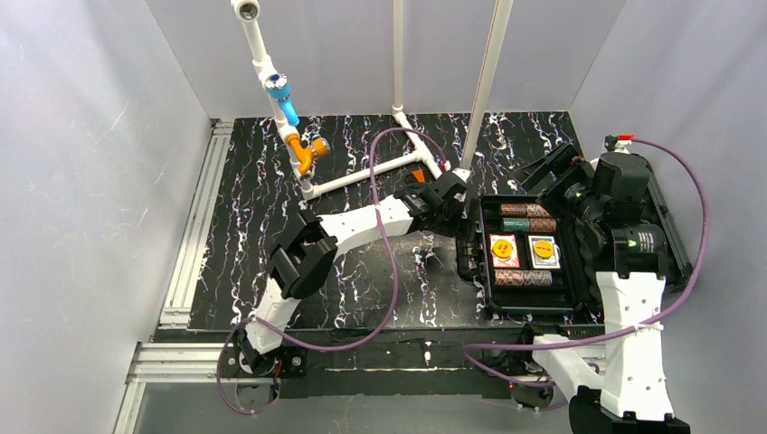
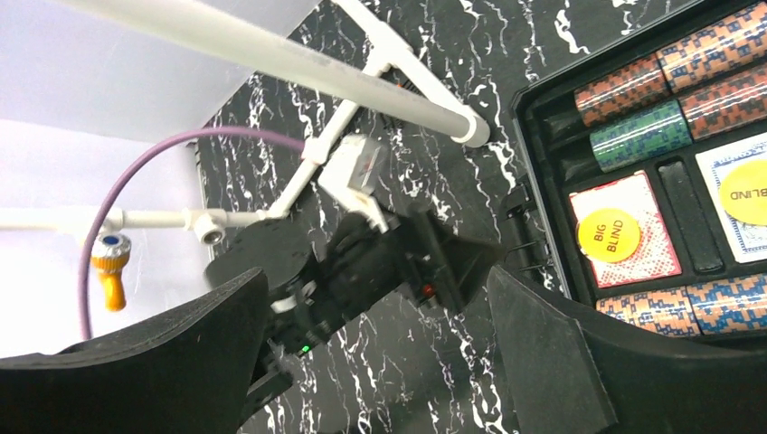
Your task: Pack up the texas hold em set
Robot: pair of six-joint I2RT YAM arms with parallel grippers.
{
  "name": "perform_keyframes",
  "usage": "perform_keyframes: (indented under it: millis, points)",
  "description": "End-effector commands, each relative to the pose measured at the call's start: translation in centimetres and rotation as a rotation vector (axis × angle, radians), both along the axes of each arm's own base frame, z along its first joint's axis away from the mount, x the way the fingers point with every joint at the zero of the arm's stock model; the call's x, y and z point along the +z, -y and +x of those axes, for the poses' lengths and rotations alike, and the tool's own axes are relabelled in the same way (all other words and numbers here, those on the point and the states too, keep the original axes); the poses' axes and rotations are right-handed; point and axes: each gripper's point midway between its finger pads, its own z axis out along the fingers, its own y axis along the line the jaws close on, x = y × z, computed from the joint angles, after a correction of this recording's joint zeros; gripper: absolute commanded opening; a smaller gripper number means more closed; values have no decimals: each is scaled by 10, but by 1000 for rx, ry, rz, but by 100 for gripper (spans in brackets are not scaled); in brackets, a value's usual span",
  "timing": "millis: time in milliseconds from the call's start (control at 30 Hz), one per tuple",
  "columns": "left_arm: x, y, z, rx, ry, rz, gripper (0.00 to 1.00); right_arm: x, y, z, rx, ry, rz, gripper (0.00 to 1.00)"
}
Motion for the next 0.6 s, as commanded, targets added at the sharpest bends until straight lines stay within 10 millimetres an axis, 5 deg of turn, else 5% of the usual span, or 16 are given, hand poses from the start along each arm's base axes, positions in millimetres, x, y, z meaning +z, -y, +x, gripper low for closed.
perform_keyframes:
  millis: [0,400,567]
  points:
    - [11,13,11,-12,55,0,77,35,-5,-18,16,96,-15,98]
    - [-10,54,15,-42,90,12,74,71,-3,-42,12,199,-61,98]
    - [-20,63,20,-21,101,19,71,66,-6,-46,26,197,-54,98]
